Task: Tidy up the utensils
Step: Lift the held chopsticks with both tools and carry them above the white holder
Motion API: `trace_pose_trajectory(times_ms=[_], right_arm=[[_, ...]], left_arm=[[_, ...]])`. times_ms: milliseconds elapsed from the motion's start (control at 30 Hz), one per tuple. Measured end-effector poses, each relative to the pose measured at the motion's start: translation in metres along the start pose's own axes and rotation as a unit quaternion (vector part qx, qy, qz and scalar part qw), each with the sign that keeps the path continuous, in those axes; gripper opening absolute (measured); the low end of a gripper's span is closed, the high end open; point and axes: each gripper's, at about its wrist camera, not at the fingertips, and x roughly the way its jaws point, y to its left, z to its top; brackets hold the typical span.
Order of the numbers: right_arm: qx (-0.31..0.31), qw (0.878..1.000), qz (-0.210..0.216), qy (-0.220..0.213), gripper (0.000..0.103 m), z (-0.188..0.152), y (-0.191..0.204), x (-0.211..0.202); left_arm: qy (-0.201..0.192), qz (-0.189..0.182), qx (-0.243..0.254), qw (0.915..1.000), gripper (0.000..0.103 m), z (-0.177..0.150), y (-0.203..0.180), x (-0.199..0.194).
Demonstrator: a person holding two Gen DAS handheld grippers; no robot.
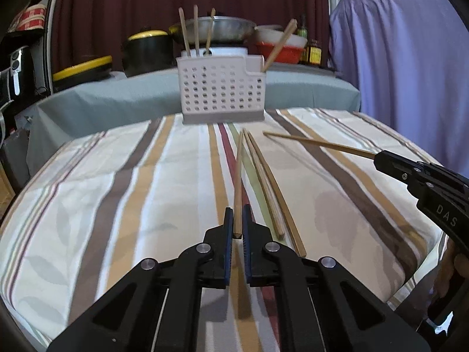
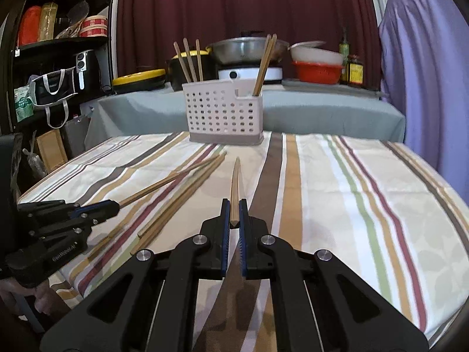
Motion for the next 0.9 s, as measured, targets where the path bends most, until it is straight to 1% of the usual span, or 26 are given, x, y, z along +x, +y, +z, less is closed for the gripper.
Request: trace_pose_trajectory(times_ms=[167, 333, 600, 733, 900], right_arm=[[-0.02, 0.999, -0.008, -0.025, 0.006, 0.013, 0.006, -0.013], [-0.039, 0.998, -0.014, -0.052, 0.006, 0.027, 0.011, -0.027], [-0.042, 0.994, -0.016, -0.104, 0.006, 0.062, 0.009, -0.059], [-0.039, 0.992, -0.015, -0.121, 0.006, 0.077, 0.007, -0.07], [-0.034, 0.991, -0.011, -0.128, 0.006, 0.089, 0.005, -0.074]], left_arm=[[-0.03, 0.005, -0.004, 0.9995, 0.007, 0.013, 0.005, -0.016], [-0.071, 0.007, -0.009, 0.9974, 0.007, 0.033, 0.01, -0.037], [-0.133, 0.014, -0.013, 0.9909, 0.007, 0.066, 0.017, -0.076], [-0.156, 0.021, -0.017, 0.9874, 0.007, 0.078, 0.021, -0.094], [-0.168, 0.031, -0.022, 0.985, 0.007, 0.091, 0.028, -0.108]])
